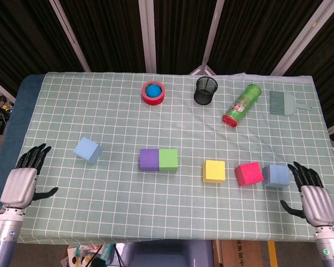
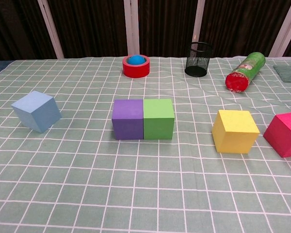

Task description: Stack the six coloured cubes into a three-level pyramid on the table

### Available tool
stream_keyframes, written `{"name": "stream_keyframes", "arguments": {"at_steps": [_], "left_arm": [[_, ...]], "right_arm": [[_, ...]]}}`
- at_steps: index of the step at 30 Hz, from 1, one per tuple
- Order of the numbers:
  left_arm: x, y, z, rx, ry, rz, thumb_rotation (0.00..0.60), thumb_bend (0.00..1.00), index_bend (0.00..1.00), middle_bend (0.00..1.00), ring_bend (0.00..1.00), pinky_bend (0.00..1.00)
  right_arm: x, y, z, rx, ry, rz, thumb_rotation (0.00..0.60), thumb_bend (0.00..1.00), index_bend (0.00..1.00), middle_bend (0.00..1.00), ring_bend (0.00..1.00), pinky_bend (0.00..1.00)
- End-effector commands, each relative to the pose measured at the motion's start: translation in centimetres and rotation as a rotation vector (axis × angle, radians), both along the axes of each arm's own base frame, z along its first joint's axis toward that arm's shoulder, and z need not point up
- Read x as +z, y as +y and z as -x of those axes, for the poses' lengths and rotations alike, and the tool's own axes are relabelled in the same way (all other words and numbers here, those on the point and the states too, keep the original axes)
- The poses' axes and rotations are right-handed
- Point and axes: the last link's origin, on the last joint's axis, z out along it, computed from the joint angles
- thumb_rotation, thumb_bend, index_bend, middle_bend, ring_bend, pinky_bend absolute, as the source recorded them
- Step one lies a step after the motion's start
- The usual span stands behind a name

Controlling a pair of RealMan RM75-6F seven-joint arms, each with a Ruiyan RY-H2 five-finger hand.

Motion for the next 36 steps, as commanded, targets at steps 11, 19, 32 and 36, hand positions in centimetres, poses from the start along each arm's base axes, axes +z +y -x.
{"name": "stream_keyframes", "arguments": {"at_steps": [11,19,32,36], "left_arm": [[0.5,-0.6,1.6,0.002,-0.003,-0.015,0.6,0.1,0.0,0.0,0.0,0.09],[0.4,-0.4,2.0,0.014,-0.015,-0.004,0.6,0.1,0.0,0.0,0.0,0.09],[0.5,0.0,2.7,0.031,-0.026,-0.003,0.6,0.1,0.0,0.0,0.0,0.09],[0.6,0.1,2.6,0.026,-0.03,-0.004,0.6,0.1,0.0,0.0,0.0,0.09]], "right_arm": [[-5.1,-4.3,-9.7,0.179,-0.01,-0.152,0.6,0.22,0.0,0.0,0.0,0.0],[-8.6,-7.1,-11.9,0.195,0.079,-0.179,0.6,0.21,0.0,0.01,0.0,0.0],[-11.9,-8.8,-12.0,0.109,0.106,-0.208,0.6,0.21,0.0,0.16,0.05,0.0],[-12.4,-8.9,-12.0,0.102,0.116,-0.216,0.6,0.21,0.0,0.16,0.05,0.0]]}}
